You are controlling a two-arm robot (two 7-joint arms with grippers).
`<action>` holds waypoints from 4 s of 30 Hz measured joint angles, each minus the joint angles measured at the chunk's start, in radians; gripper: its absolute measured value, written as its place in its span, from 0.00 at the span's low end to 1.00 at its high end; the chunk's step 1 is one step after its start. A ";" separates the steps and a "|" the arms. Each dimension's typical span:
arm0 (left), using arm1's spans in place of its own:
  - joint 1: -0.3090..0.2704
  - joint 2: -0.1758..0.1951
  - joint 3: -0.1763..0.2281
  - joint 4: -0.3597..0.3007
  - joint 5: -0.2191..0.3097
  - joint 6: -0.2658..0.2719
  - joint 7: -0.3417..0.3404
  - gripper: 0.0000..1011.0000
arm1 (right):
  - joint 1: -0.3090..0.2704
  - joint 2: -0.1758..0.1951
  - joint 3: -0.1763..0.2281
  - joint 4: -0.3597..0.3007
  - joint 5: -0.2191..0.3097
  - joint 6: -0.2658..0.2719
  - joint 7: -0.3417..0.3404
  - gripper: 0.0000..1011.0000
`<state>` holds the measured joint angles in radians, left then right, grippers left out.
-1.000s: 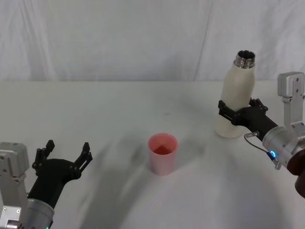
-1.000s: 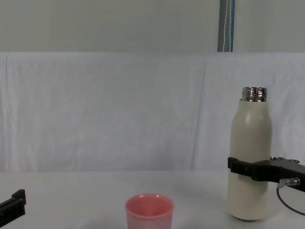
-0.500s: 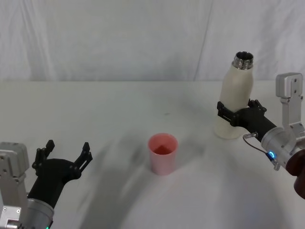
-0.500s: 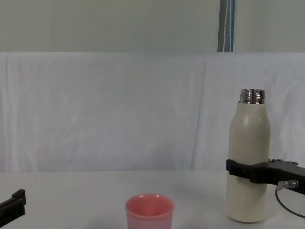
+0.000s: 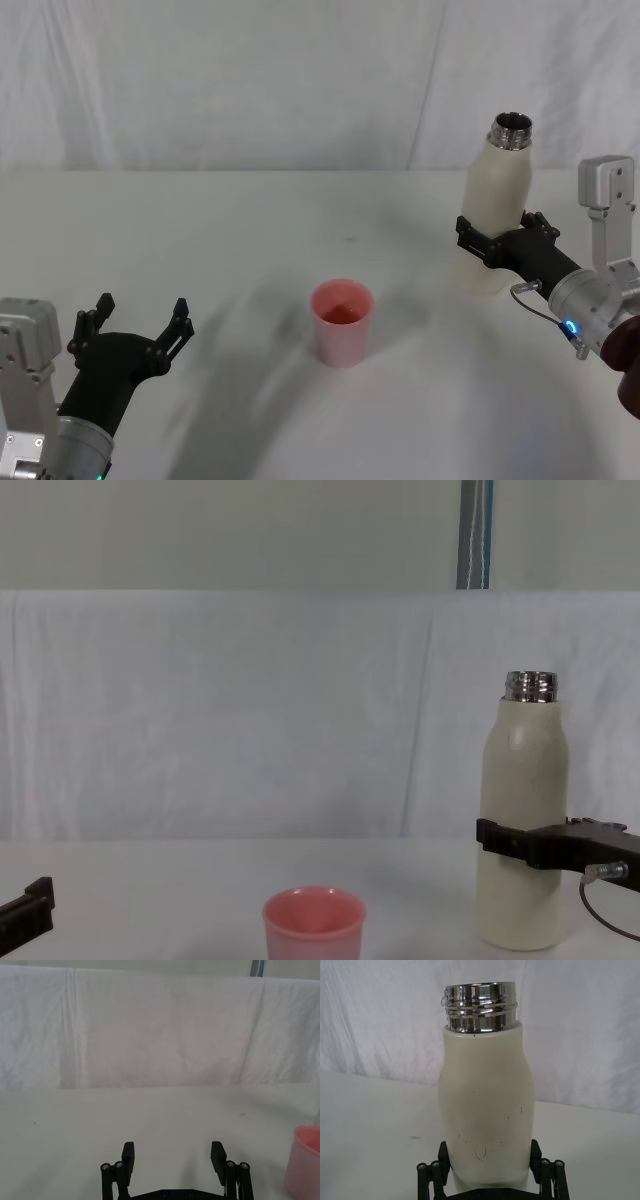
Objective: Grasp the thermos with one hand and pour water into the cup lid.
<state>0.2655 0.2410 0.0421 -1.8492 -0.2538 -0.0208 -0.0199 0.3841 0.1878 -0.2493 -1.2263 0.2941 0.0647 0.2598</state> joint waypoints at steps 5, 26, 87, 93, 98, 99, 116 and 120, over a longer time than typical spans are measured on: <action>0.000 0.000 0.000 0.000 0.000 0.000 0.000 0.99 | 0.000 0.000 0.000 0.000 0.000 0.000 0.000 0.95; 0.000 0.000 0.000 0.000 0.000 0.000 0.000 0.99 | 0.000 0.001 -0.001 -0.001 0.001 0.002 0.000 0.99; 0.000 0.000 0.000 0.000 0.000 0.000 0.000 0.99 | -0.026 0.025 -0.001 -0.029 0.020 -0.013 0.038 0.99; 0.000 0.000 0.000 0.000 0.000 0.000 0.000 0.99 | -0.034 0.031 0.000 -0.041 0.022 -0.012 0.038 0.99; 0.000 0.000 0.000 0.000 0.000 0.000 0.000 0.99 | -0.039 0.034 0.000 -0.044 0.023 -0.012 0.038 0.99; 0.000 0.000 0.000 0.000 0.000 0.000 0.000 0.99 | -0.039 0.034 0.000 -0.044 0.023 -0.012 0.038 0.99; 0.000 0.000 0.000 0.000 0.000 0.000 0.000 0.99 | -0.054 0.043 0.004 -0.065 0.026 -0.011 0.033 0.99; 0.000 0.000 0.000 0.000 0.000 0.000 0.000 0.99 | -0.063 0.048 0.007 -0.079 0.028 -0.008 0.031 0.99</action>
<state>0.2655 0.2410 0.0421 -1.8492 -0.2538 -0.0208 -0.0199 0.3214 0.2363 -0.2421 -1.3055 0.3223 0.0570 0.2912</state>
